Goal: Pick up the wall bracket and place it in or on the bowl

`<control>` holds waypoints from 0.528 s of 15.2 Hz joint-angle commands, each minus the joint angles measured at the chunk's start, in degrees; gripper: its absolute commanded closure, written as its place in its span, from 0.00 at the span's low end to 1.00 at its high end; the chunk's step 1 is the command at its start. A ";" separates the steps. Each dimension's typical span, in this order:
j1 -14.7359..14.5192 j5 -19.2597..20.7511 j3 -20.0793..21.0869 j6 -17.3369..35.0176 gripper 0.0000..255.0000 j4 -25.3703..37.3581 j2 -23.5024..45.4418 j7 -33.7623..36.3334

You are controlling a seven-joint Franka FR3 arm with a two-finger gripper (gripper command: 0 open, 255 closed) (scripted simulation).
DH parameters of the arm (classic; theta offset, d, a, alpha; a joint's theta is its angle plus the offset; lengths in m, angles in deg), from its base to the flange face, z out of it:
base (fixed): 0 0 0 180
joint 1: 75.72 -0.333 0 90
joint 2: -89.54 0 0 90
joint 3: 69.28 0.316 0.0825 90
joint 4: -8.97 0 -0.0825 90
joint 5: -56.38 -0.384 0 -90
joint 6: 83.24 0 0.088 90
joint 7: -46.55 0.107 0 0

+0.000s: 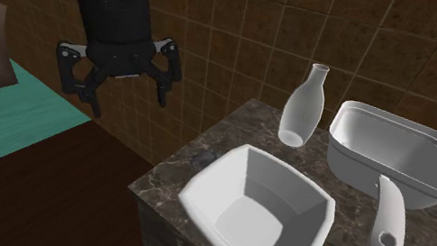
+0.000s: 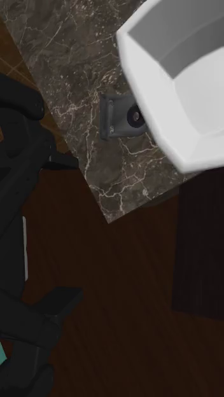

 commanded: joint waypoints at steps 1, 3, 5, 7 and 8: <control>0.00 0.00 0.00 0.00 0.00 0.00 0.00 0.00; 0.64 2.45 -0.33 4.83 0.00 -5.14 -2.56 -1.32; 1.48 5.02 -0.83 9.88 0.00 -10.04 -4.76 -2.57; 2.57 7.76 -1.50 15.22 0.00 -14.69 -6.54 -3.76; 3.23 9.21 -1.91 18.02 0.00 -16.91 -7.24 -4.34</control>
